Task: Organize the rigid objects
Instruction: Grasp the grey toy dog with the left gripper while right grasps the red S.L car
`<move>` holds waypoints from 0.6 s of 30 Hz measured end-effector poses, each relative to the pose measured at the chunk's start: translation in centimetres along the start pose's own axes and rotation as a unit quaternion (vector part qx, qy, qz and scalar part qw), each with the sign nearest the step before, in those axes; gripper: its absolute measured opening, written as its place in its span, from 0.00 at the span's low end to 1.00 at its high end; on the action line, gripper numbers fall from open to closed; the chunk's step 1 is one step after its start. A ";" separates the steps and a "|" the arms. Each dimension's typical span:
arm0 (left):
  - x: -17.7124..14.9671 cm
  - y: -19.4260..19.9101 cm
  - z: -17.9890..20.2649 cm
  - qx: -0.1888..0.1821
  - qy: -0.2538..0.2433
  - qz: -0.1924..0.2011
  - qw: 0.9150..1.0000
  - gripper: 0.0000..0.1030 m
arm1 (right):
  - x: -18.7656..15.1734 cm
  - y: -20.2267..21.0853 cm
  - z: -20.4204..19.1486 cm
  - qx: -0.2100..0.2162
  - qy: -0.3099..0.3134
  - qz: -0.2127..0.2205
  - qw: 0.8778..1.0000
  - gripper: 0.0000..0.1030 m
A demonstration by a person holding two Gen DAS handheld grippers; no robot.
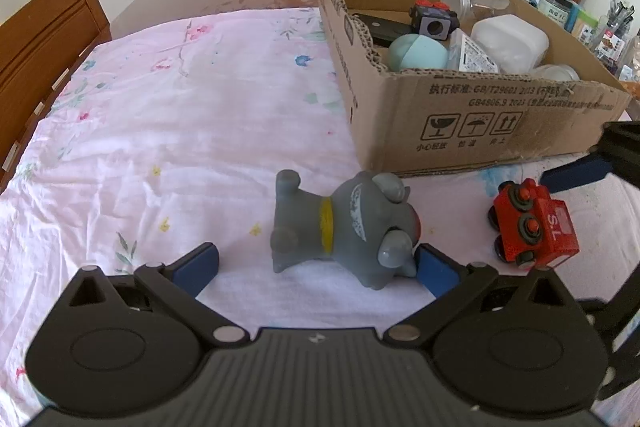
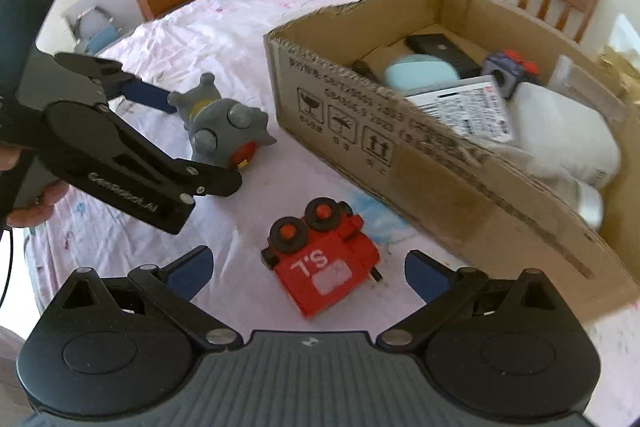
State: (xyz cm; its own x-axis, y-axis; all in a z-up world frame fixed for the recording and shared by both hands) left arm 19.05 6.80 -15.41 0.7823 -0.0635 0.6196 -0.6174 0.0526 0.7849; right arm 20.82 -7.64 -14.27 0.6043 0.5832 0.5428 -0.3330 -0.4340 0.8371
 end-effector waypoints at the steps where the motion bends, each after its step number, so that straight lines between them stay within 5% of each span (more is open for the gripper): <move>1: 0.0 0.0 0.0 0.000 -0.001 0.001 1.000 1.00 | 0.0 -0.3 -0.3 0.009 0.007 -0.009 1.000 1.00; 6: -0.1 0.1 0.0 0.000 0.001 0.003 1.000 1.00 | -0.7 0.3 -2.8 0.045 0.052 -0.029 0.997 1.00; 9: -0.2 0.1 0.1 0.003 0.004 0.007 1.000 1.00 | -1.3 0.2 -3.9 0.025 0.093 -0.021 0.995 1.00; 18: 0.3 0.2 1.2 0.027 0.007 0.014 1.000 0.97 | -1.8 0.6 -3.6 0.024 0.081 0.009 0.996 1.00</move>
State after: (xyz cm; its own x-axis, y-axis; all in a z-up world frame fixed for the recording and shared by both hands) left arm 19.05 5.64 -15.13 0.7655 -0.0479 0.6417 -0.6424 0.0011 0.7664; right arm 16.91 -6.54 -14.50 0.4724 0.6764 0.5651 -0.3058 -0.4755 0.8249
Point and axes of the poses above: each gripper's, at about its wrist camera, not at the fingertips, and y roughly against the way its jaws point, z to its right, x to its top, the point moved 3 cm from there along -y, roughly the way its jaws point, and after that the axes turned 3 degrees about z, right-handed, at the moved point
